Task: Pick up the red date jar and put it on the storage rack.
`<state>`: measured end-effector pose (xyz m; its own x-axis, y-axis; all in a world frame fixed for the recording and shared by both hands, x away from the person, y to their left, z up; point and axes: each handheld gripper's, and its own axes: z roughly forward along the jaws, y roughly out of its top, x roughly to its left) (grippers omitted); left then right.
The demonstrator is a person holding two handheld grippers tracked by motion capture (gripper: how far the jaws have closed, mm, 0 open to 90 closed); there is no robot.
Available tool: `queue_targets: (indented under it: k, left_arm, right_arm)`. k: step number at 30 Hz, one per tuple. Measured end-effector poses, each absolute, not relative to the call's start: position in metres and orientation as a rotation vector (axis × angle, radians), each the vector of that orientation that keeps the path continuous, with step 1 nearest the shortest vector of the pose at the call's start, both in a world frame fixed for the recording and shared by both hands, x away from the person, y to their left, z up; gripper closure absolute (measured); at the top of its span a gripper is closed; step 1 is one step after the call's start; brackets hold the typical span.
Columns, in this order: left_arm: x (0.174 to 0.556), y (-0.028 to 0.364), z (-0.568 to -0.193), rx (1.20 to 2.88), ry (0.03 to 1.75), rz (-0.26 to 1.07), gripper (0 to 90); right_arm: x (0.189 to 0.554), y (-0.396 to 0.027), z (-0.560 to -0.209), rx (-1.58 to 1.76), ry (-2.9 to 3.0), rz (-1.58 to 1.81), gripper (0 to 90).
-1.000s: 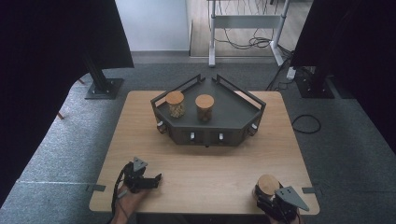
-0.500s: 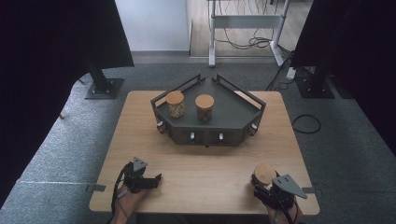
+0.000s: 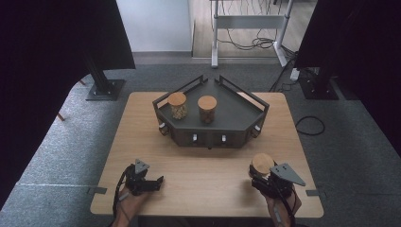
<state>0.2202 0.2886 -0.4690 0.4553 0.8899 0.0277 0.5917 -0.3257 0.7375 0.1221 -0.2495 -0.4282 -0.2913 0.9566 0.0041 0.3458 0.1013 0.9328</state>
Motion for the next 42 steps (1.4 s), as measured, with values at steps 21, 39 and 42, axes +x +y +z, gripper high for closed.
queue_targets:
  k: [21, 39, 42]
  left_arm:
    - [0.22, 0.289, -0.469, 2.042, 1.231, 0.575, 3.7]
    - [0.221, 0.289, -0.469, 2.043, 1.23, 0.575, 3.7]
    - [0.221, 0.289, -0.469, 2.043, 1.23, 0.574, 3.7]
  right_arm:
    - [0.16, -0.245, -0.4, 1.237, 1.741, 1.23, 25.1]
    - [0.197, -0.243, -0.367, 1.215, 1.75, 1.258, 25.1]
    - [0.205, -0.241, -0.361, 1.216, 1.752, 1.254, 25.1]
